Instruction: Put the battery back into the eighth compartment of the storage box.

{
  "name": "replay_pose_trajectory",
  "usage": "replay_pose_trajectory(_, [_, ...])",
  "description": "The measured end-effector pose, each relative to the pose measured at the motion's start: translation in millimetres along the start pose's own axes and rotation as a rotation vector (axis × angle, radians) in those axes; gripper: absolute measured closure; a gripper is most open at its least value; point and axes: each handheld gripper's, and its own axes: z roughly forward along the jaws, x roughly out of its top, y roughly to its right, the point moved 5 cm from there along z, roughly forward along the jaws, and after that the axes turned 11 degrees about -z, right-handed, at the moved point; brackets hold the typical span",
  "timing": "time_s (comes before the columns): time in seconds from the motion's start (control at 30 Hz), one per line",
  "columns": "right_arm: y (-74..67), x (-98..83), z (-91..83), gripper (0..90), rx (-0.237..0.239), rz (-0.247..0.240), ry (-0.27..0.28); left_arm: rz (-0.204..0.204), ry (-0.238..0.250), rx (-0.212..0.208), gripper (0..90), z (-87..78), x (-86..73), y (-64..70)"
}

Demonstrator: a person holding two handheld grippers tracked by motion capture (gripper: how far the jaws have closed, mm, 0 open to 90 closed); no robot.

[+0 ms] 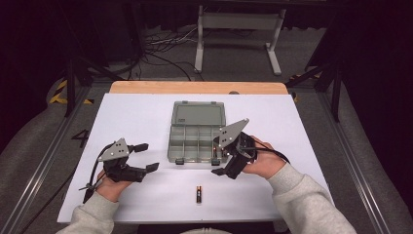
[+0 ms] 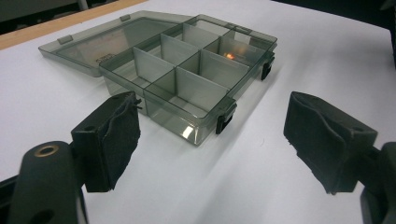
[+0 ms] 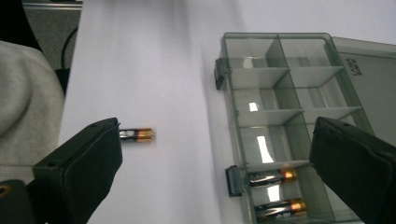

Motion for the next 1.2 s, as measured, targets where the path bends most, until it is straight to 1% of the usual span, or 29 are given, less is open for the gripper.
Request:
replay_pose_trajectory(0.2, [-10.9,2.5,-0.2,2.9,0.006,-0.001,-0.006,0.002,0.000,0.000,18.8,0.1,0.1,0.2])
replay_pose_trajectory(0.4, [-17.0,0.5,6.8,2.8,0.015,0.000,-0.021,0.002,0.001,-0.001,18.9,0.1,0.3,0.6])
replay_pose_trajectory(0.43, [-18.8,-0.1,9.3,2.8,0.021,0.004,-0.023,0.002,0.000,-0.001,18.9,0.2,0.2,0.6])
replay_pose_trajectory(0.47, [-22.0,-1.7,14.0,2.7,0.026,-0.002,-0.034,0.003,0.000,-0.001,18.9,0.1,0.2,0.6])
replay_pose_trajectory(0.53, [-23.3,-2.0,15.7,2.7,0.031,0.000,-0.037,0.002,0.001,0.000,18.8,0.0,0.2,0.6])
replay_pose_trajectory(0.57, [-26.3,-2.8,19.9,2.7,0.036,0.001,-0.044,0.002,0.001,0.000,18.9,0.0,0.2,0.6])
replay_pose_trajectory(0.63, [-27.6,-3.2,21.8,2.6,0.040,0.000,-0.045,0.003,0.001,0.000,18.8,-0.2,0.2,0.5])
replay_pose_trajectory(0.77, [-33.6,-5.2,31.4,2.3,0.061,0.000,-0.055,0.005,0.000,0.001,18.8,-0.2,0.3,0.6])
replay_pose_trajectory(0.87, [-37.5,-6.9,36.9,2.1,0.069,0.003,-0.071,0.004,0.002,-0.001,18.9,-0.4,0.4,0.6])
replay_pose_trajectory(0.93, [-39.2,-8.1,40.6,1.9,0.067,-0.005,-0.081,0.004,0.003,-0.001,18.9,-0.5,0.5,0.7])
replay_pose_trajectory(1.03, [-41.0,-8.6,42.9,1.8,0.074,-0.001,-0.077,0.005,0.002,0.001,18.9,-0.7,0.5,0.9])
replay_pose_trajectory(1.2, [-47.1,-11.3,52.3,1.4,0.092,0.010,-0.082,0.002,0.005,0.000,18.9,-1.0,0.6,0.8])
